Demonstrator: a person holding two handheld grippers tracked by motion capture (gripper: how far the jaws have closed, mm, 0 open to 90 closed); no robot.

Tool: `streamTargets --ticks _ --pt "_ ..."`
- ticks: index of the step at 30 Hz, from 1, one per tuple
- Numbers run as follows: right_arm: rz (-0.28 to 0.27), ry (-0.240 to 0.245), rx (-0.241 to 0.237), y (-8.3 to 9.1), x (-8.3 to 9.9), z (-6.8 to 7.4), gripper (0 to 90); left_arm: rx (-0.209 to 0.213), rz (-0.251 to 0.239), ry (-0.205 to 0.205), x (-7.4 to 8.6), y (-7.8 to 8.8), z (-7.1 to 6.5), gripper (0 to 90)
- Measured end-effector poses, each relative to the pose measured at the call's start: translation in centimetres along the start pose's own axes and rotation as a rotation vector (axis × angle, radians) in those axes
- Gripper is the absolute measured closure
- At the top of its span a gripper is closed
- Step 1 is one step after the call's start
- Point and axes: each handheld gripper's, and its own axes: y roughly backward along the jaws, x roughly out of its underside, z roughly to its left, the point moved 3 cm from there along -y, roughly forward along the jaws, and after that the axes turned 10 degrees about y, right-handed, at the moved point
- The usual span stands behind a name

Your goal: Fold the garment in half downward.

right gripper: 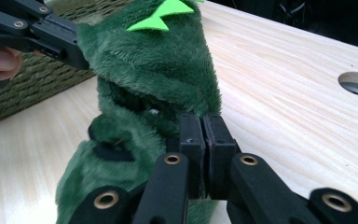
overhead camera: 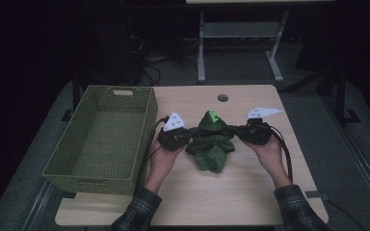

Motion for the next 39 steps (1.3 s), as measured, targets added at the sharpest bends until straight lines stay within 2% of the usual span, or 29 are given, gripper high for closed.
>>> streamTargets --ticks 4,6,8,11,17,20,24,27,30,34,36,39 --pt "0.008 0.015 -0.024 0.3 1.0 1.2 87.4 0.015 0.006 -0.002 1.3 0.6 -0.5 86.7" --pt "0.021 0.003 -0.039 0.4 1.3 1.7 87.3 0.020 0.014 -0.011 1.8 0.7 -0.8 86.6" --pt "0.009 0.018 -0.043 0.6 1.7 2.1 87.3 0.029 0.028 -0.026 2.3 0.9 -1.2 86.6" --pt "0.019 0.019 -0.058 0.7 2.3 2.8 87.3 0.038 0.045 -0.050 3.0 1.1 -1.6 86.6" --pt "0.012 0.033 -0.074 1.0 3.4 4.1 87.1 0.052 0.085 -0.070 4.5 1.4 -2.3 86.6" --pt "0.041 0.033 -0.085 1.2 3.9 4.5 87.0 0.055 0.098 -0.078 5.1 1.5 -2.4 86.6" --pt "0.047 0.047 -0.098 1.5 4.4 5.2 86.8 0.070 0.111 -0.084 6.0 1.6 -2.5 86.6" --pt "0.076 0.050 -0.107 1.5 5.1 5.5 86.8 0.084 0.117 -0.077 6.5 1.7 -2.4 86.7" --pt "0.077 0.048 -0.119 1.5 5.5 5.8 86.8 0.090 0.150 -0.091 7.0 1.7 -2.4 87.1" --pt "0.091 0.052 -0.144 1.5 6.1 6.1 86.8 0.101 0.180 -0.082 7.8 1.6 -2.2 87.5" --pt "0.111 0.046 -0.160 1.2 6.4 6.3 86.8 0.099 0.200 -0.099 8.1 1.5 -2.3 87.7" --pt "0.141 0.059 -0.172 0.8 6.6 6.6 86.9 0.093 0.244 -0.150 8.7 1.2 -2.8 87.7"
